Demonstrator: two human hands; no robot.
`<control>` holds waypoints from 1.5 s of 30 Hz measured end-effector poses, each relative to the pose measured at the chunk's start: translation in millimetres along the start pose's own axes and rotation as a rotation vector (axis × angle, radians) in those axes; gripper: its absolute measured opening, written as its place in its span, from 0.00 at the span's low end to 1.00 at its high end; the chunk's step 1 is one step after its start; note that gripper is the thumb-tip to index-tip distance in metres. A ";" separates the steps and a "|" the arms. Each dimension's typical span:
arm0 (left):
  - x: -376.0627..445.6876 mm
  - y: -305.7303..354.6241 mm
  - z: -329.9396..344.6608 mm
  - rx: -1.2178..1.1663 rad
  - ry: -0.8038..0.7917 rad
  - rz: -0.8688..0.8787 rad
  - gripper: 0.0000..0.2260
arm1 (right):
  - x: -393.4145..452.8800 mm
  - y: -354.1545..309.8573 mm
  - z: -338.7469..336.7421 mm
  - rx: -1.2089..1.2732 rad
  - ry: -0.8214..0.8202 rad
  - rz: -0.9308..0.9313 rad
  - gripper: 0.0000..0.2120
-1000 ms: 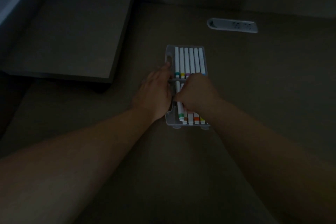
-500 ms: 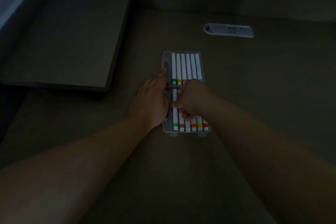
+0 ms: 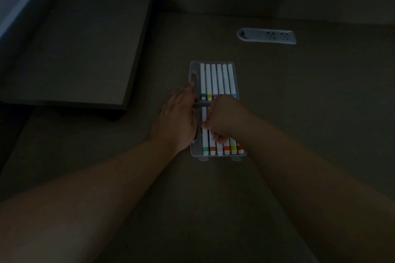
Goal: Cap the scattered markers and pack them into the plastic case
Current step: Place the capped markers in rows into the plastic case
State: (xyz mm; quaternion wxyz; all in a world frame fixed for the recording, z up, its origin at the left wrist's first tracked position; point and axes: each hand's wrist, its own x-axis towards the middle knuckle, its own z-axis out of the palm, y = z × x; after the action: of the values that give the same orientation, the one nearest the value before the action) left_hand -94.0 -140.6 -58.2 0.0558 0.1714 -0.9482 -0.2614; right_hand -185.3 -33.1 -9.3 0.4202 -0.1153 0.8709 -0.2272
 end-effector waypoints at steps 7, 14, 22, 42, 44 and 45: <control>0.5 -0.9 1.8 -0.027 -0.016 -0.007 0.24 | -0.7 1.1 -1.5 -0.017 0.002 0.008 0.15; 0.4 2.2 -1.5 -0.043 -0.047 -0.021 0.30 | 0.8 0.1 -2.6 -0.075 -0.010 0.057 0.16; -0.2 0.3 -3.6 -0.062 -0.063 0.002 0.29 | -7.7 2.4 -2.2 -0.090 0.055 -0.044 0.10; 0.9 12.9 -9.8 -0.130 -0.061 -0.184 0.33 | 19.2 23.6 -71.2 0.438 0.235 -0.184 0.09; 2.3 12.2 -10.3 -0.124 -0.079 -0.175 0.34 | 19.6 16.3 -72.8 0.518 0.222 -0.138 0.08; 2.0 11.9 -10.6 -0.118 -0.084 -0.178 0.35 | 19.1 14.3 -73.5 0.560 0.212 -0.110 0.06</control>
State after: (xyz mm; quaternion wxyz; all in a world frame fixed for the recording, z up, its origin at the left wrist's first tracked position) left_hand -97.2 -136.8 -43.0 0.0026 0.2402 -0.9138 -0.3275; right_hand -255.0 -6.2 10.6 0.3293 -0.0177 0.8058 -0.4918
